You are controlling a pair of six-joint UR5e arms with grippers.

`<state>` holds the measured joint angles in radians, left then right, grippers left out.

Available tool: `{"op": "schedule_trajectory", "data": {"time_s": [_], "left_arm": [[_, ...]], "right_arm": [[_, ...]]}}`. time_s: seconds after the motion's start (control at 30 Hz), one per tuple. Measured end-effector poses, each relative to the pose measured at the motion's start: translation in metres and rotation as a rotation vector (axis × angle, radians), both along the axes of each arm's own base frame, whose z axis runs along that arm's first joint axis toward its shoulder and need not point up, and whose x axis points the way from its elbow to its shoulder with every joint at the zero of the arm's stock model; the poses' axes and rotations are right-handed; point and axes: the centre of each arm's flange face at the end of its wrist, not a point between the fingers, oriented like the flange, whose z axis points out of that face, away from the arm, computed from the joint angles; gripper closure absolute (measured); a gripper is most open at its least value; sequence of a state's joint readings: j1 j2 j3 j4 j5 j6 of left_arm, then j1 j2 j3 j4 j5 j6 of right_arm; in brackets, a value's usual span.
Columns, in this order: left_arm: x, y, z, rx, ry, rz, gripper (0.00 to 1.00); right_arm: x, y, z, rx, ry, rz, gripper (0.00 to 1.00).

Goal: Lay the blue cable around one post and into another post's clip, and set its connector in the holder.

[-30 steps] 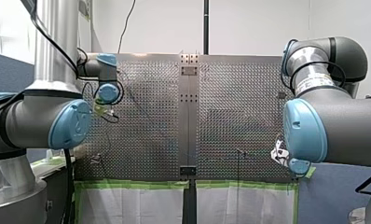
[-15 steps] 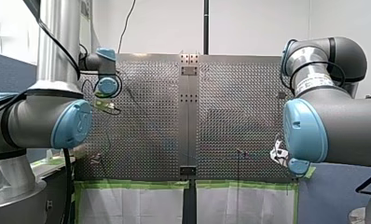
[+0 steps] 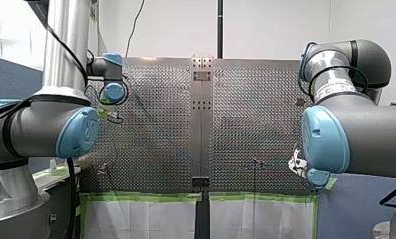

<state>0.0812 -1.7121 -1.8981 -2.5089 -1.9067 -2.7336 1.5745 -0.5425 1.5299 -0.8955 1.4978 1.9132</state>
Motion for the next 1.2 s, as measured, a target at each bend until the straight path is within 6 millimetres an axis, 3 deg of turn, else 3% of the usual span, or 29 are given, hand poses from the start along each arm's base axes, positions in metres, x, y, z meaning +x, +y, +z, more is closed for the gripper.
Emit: {"op": "schedule_trajectory", "data": {"time_s": [0.53, 1.2], "left_arm": [[0.007, -0.003, 0.006, 0.033, 0.009, -0.067, 0.0], [0.031, 0.01, -0.03, 0.075, 0.097, -0.075, 0.0]], "right_arm": [[0.002, 0.001, 0.0, 0.004, 0.0, 0.002, 0.93], [0.0, 0.001, 0.0, 0.001, 0.009, -0.013, 0.93]]}}
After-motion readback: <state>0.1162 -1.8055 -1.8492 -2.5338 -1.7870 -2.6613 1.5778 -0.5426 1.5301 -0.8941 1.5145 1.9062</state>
